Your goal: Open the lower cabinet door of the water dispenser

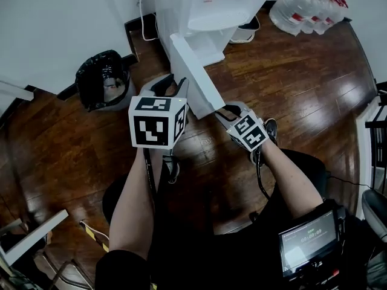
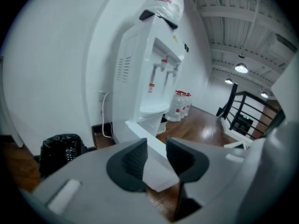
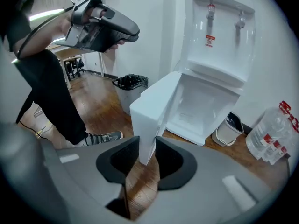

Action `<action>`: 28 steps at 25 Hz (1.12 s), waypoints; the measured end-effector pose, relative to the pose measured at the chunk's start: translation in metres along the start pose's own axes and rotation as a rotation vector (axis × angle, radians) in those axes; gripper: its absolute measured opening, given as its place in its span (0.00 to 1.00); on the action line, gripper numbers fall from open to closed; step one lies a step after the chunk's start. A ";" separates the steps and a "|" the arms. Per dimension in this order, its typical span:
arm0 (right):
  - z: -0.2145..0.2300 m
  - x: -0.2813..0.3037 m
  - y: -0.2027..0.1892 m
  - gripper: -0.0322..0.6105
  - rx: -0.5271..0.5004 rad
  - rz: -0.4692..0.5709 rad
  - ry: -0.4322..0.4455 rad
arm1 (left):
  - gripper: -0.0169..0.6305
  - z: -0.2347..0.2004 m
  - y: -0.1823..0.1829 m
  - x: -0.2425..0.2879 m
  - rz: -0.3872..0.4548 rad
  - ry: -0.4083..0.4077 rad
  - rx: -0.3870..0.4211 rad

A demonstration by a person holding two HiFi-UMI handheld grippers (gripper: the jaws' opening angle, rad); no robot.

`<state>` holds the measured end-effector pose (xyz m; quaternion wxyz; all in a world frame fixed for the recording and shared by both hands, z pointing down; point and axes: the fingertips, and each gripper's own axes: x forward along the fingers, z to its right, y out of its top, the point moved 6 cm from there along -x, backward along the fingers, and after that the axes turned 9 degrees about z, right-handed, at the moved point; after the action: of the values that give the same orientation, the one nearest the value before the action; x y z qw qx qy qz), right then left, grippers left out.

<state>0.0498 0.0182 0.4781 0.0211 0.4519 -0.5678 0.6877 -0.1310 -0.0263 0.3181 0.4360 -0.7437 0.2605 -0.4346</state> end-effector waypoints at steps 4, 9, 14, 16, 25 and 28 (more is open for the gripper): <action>-0.021 0.010 0.004 0.21 0.003 0.010 0.030 | 0.25 -0.012 0.003 -0.008 0.020 0.017 -0.019; -0.049 0.021 0.026 0.21 0.000 0.036 0.073 | 0.25 -0.021 0.002 -0.014 0.030 0.020 -0.026; -0.069 0.031 0.037 0.21 0.021 0.044 0.083 | 0.25 -0.036 -0.012 -0.013 -0.004 0.043 -0.014; -0.075 0.035 0.041 0.21 0.037 0.058 0.093 | 0.25 -0.042 -0.014 -0.016 -0.007 0.054 -0.019; -0.101 0.058 0.063 0.20 0.031 0.100 0.143 | 0.25 -0.064 -0.016 -0.031 0.016 0.085 -0.042; -0.108 0.066 0.070 0.20 0.020 0.108 0.147 | 0.25 -0.065 -0.016 -0.033 0.023 0.076 -0.043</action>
<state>-0.0916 0.0486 0.4732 0.0210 0.3691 -0.5815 0.7247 -0.2037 -0.0208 0.3337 0.4144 -0.7329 0.2948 -0.4519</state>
